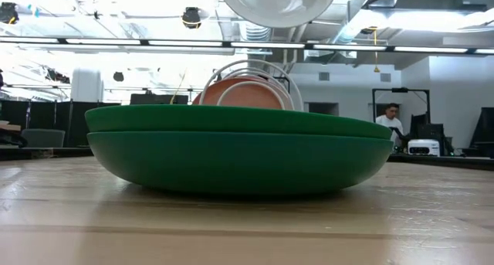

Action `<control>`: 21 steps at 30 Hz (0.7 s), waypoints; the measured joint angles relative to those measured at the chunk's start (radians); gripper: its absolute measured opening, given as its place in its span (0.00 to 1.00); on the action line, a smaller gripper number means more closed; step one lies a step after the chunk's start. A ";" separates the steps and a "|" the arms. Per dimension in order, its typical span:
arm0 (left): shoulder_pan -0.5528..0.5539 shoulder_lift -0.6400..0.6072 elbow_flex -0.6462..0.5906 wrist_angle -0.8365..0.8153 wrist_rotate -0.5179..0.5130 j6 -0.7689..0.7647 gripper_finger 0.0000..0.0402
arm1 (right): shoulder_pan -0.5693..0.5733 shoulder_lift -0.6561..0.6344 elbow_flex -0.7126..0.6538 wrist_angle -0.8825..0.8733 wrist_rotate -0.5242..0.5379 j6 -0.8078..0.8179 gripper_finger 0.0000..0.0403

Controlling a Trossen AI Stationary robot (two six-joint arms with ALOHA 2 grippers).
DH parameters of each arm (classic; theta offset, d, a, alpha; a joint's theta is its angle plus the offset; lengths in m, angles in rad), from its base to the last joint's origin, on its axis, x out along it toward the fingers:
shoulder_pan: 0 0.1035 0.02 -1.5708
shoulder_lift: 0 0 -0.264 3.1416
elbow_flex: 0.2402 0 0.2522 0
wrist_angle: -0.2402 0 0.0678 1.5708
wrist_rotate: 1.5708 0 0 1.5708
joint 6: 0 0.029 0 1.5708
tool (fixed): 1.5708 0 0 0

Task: Sort dishes
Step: Put the white plate on the dish rack

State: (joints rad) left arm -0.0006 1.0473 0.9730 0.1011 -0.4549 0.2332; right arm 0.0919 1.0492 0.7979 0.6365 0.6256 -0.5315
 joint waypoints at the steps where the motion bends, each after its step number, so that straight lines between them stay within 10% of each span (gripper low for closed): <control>1: 0.000 0.000 0.000 0.002 0.000 0.000 0.70 | 0.000 0.000 0.000 0.000 0.000 0.000 0.00; 21: 0.000 0.041 0.000 0.082 -0.023 0.028 0.38 | -0.002 0.070 0.000 0.083 0.006 -0.079 0.00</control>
State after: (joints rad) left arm -0.0006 1.0885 0.9733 0.1832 -0.4774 0.2607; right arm 0.0895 1.1194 0.7979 0.7192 0.6319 -0.6106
